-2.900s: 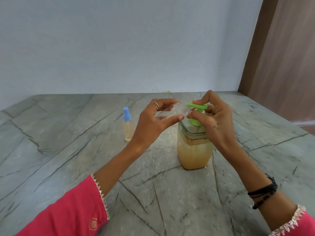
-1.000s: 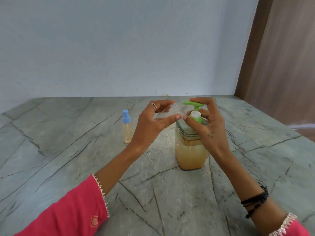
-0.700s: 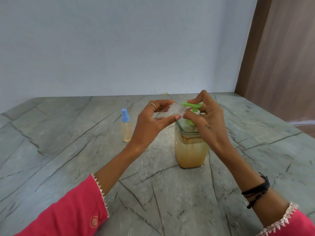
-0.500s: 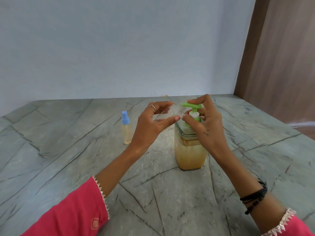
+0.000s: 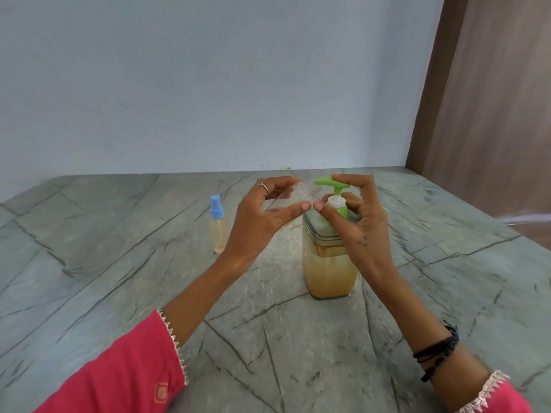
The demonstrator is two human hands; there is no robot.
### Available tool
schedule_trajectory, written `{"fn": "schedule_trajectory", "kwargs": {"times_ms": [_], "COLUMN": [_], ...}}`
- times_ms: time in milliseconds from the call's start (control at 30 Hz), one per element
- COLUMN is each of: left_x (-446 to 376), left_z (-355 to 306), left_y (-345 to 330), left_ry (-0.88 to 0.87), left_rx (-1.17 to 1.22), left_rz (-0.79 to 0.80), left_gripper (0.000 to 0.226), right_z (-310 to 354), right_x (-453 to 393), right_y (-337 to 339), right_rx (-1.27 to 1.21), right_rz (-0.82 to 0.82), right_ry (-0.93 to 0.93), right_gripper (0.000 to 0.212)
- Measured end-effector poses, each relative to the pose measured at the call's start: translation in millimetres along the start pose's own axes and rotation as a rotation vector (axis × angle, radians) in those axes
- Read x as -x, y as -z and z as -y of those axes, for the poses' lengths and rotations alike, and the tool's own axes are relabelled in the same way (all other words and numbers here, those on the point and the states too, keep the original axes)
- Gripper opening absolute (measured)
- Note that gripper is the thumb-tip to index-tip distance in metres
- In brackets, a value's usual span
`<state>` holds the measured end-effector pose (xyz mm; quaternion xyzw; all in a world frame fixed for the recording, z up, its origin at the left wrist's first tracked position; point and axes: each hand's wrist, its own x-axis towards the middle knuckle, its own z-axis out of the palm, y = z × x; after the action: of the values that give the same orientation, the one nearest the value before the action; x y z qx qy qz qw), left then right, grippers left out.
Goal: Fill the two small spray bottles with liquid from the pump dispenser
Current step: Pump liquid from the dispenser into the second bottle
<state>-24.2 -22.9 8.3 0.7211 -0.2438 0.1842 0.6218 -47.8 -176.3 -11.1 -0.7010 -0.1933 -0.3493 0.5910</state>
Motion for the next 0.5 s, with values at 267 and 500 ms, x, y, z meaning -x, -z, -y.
{"fn": "schedule_trajectory", "kwargs": {"times_ms": [267, 500], "left_x": [-1.0, 0.3], "left_z": [6.8, 5.2], "left_y": [0.6, 0.0], "left_ry": [-0.012, -0.008], "left_rx": [-0.04, -0.034], "left_rz": [0.0, -0.001], "left_gripper": [0.039, 0.039], "right_z": [2.9, 5.7], "right_x": [-8.2, -5.2], "right_y": [-2.2, -0.3], "right_rx": [-0.001, -0.011], "right_rz": [-0.065, -0.008], "right_ry": [-0.063, -0.04], "right_gripper": [0.027, 0.029]}}
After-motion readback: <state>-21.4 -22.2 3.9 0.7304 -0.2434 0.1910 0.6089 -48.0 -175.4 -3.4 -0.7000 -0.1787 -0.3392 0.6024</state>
